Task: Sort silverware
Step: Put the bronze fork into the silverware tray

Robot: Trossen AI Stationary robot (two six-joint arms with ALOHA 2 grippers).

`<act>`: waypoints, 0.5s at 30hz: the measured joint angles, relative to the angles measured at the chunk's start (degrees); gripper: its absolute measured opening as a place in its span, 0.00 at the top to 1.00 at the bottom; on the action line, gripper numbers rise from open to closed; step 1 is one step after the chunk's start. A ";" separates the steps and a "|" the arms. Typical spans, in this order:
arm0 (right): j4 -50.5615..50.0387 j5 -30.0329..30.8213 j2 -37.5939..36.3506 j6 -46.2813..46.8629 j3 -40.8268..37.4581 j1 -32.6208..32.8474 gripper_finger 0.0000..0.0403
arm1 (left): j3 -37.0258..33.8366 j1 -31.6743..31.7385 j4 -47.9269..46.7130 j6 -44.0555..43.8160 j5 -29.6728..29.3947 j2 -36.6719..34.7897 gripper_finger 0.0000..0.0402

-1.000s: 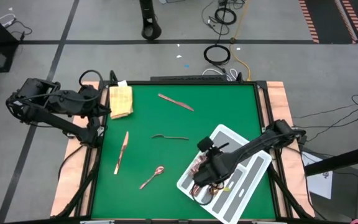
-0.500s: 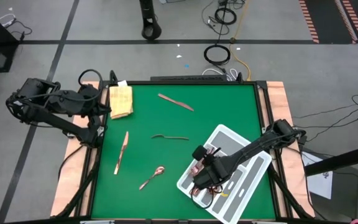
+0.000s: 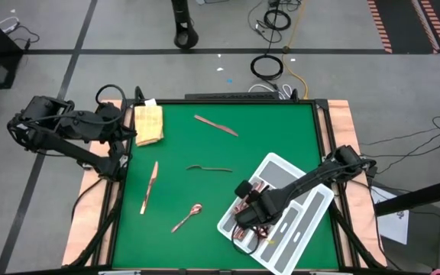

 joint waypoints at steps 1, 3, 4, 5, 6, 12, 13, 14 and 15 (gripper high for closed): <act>-0.03 0.00 0.00 0.85 -0.09 -0.14 0.86 | 0.00 0.01 0.00 0.00 0.00 0.00 0.92; -0.04 0.02 0.00 2.58 -0.14 -0.52 0.82 | 0.00 -0.01 0.00 0.00 0.00 0.00 0.92; -0.05 0.12 0.00 3.03 -0.14 -0.73 0.80 | 0.00 -0.01 0.00 0.00 0.00 0.00 0.92; -0.13 0.19 0.00 3.47 -0.14 -0.88 0.78 | 0.00 -0.01 0.02 0.02 0.00 0.00 0.92; -0.30 0.23 0.00 3.69 -0.14 -0.93 0.76 | 0.00 0.01 0.00 0.02 0.00 0.00 0.92; -4.68 0.62 0.00 12.71 2.15 -0.89 0.69 | -0.01 0.00 0.00 0.11 0.00 0.00 0.92; -6.42 0.70 -0.04 15.15 2.93 -1.04 0.69 | -0.02 0.01 0.00 0.23 0.00 0.00 0.92; -7.82 1.21 -0.38 17.77 3.29 -1.23 0.69 | 0.00 0.01 0.00 0.41 0.00 0.00 0.92; -8.94 1.89 -0.71 20.19 3.59 -1.56 0.70 | -0.02 -0.01 0.00 0.50 0.00 0.00 0.92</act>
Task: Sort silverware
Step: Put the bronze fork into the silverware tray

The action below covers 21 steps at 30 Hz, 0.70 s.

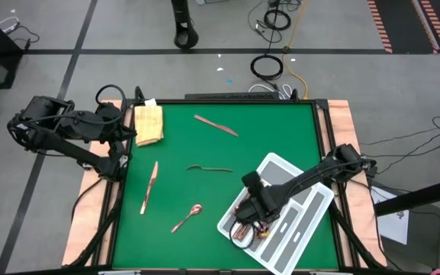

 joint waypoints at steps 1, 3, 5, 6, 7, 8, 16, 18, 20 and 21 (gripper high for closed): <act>-0.59 0.03 -0.67 2.13 0.08 -0.44 0.70 | 0.00 0.01 0.00 0.02 0.00 0.00 0.92; -1.71 -0.41 -1.92 6.15 0.14 -1.56 0.73 | 0.00 0.02 0.00 0.00 0.00 0.00 0.92; -3.80 -0.87 -2.58 9.23 0.14 -2.98 0.76 | 0.00 0.01 0.00 0.00 0.00 0.00 0.92; -4.51 -1.47 -2.67 10.12 0.06 -3.86 0.78 | 0.00 0.01 0.00 0.00 0.00 0.00 0.92; -4.93 -1.76 -2.68 10.81 -0.03 -4.75 0.80 | 0.00 0.00 0.00 0.00 -0.01 0.00 0.92; -5.06 -1.80 -2.68 11.37 -0.24 -5.62 0.81 | 0.00 0.00 0.00 0.02 -0.03 0.00 0.92; 1.97 -3.42 -2.68 11.78 -1.07 -10.27 0.98 | 0.00 0.01 0.01 0.04 -0.42 0.00 0.92; 2.71 -3.42 -2.70 11.53 -1.66 -10.64 0.99 | 0.00 0.02 0.00 0.04 -0.42 0.01 0.92; 3.65 -3.47 -2.70 11.57 -2.51 -10.95 0.99 | 0.00 0.02 0.00 0.06 -0.42 0.00 0.92; 3.93 -3.43 -2.70 11.75 -2.95 -10.95 0.99 | 0.00 0.02 0.00 0.06 -0.42 0.00 0.92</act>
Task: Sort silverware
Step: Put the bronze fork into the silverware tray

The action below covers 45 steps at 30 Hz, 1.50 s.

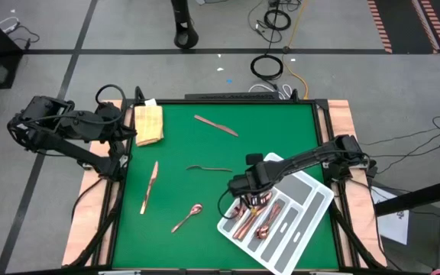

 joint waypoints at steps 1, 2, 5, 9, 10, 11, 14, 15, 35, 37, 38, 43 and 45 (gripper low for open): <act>0.19 -0.01 0.00 0.08 -0.63 0.00 0.99 | 0.00 -0.01 0.00 0.00 0.00 0.00 0.92; 0.27 -0.01 0.00 0.15 -1.27 0.00 1.00 | 0.00 -0.02 0.00 0.01 0.00 0.01 0.92; 2.32 -0.05 0.02 0.87 -2.81 0.00 1.00 | 0.00 -0.01 0.00 1.21 0.00 0.00 0.92; 4.40 -1.48 0.00 1.64 -4.61 0.02 1.00 | 0.00 0.00 0.00 1.53 0.00 0.00 0.92; 5.06 -1.68 0.00 1.83 -5.09 0.02 1.00 | 0.00 -0.01 0.01 1.53 0.00 0.00 0.92; 5.60 -1.75 0.02 1.88 -5.66 0.02 1.00 | -0.02 0.00 0.00 1.53 0.00 0.00 0.92; 7.28 -3.00 0.02 2.05 -7.50 0.11 1.00 | -0.02 0.00 0.01 1.53 0.00 0.00 0.92; 8.24 -3.03 0.02 2.41 -8.12 0.12 1.00 | -0.02 0.01 0.00 1.53 0.00 0.00 0.92; 13.15 -4.60 3.63 4.57 -9.38 0.30 1.00 | -0.02 0.00 0.00 2.49 0.39 0.02 0.92; 13.37 -4.69 3.87 5.19 -9.38 0.50 1.00 | -0.02 -0.01 0.00 2.49 0.40 0.01 0.92; 13.68 -4.73 3.87 5.54 -9.38 0.62 1.00 | -0.02 -0.01 0.00 2.49 0.40 0.01 0.92; 14.04 -6.06 3.87 7.19 -7.11 1.47 1.00 | -0.02 -0.02 0.00 2.51 0.46 -0.20 0.92; 13.83 -6.12 3.84 6.16 -4.92 2.24 1.00 | -0.02 -0.01 0.00 2.55 0.46 -0.28 0.92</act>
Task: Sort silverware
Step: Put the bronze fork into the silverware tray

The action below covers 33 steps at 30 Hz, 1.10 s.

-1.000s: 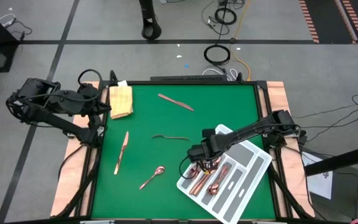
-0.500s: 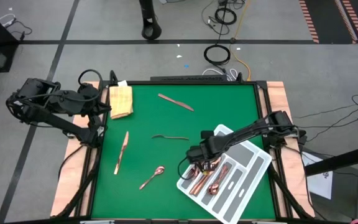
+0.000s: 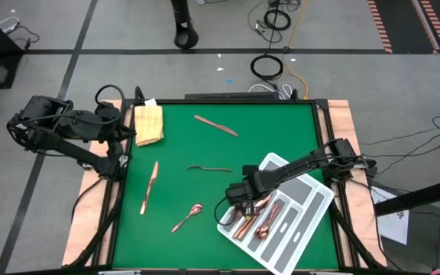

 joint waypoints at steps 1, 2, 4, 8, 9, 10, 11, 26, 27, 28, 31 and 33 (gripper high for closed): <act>-0.27 0.09 -0.04 -0.82 1.03 0.46 1.00 | 0.00 -0.01 0.00 0.01 0.00 0.00 0.92; -0.82 0.13 -0.06 -1.13 2.04 0.73 1.00 | 0.00 0.01 0.00 0.01 0.00 0.00 0.92; -3.20 0.08 -0.08 -0.67 4.11 1.15 1.00 | 0.00 0.00 0.00 0.01 0.03 0.02 0.92; -11.49 -0.08 -0.08 -0.71 11.91 1.87 1.00 | 0.00 0.01 0.00 -0.01 0.22 -0.02 0.92; -12.22 -0.75 -0.08 -1.80 14.58 2.11 1.00 | 0.00 0.01 0.00 -0.01 0.22 -0.02 0.92; -12.09 -1.28 -0.08 -2.63 17.19 2.35 1.00 | 0.00 -0.01 0.00 0.01 0.22 -0.02 0.92; -11.50 -1.18 -0.08 -2.87 19.68 2.57 1.00 | 0.00 0.01 0.00 0.01 0.22 -0.02 0.92; -11.07 9.67 18.40 -14.22 50.98 -3.03 0.68 | 0.00 -0.01 0.00 -0.03 1.51 -0.52 0.92; -12.43 8.70 18.73 -13.70 51.61 -4.92 0.66 | 0.00 0.01 0.00 -0.03 1.51 -0.63 0.92; -13.34 6.75 18.79 -13.30 51.68 -6.73 0.65 | 0.00 0.00 0.00 -0.06 1.51 -0.65 0.92; -16.35 2.52 18.79 -12.01 51.24 -11.35 0.63 | 0.00 -0.01 0.00 -0.10 1.52 -0.79 0.92; -16.29 0.33 18.90 -12.50 50.19 -13.24 0.62 | 0.00 -0.01 0.00 -0.10 1.51 -0.92 0.92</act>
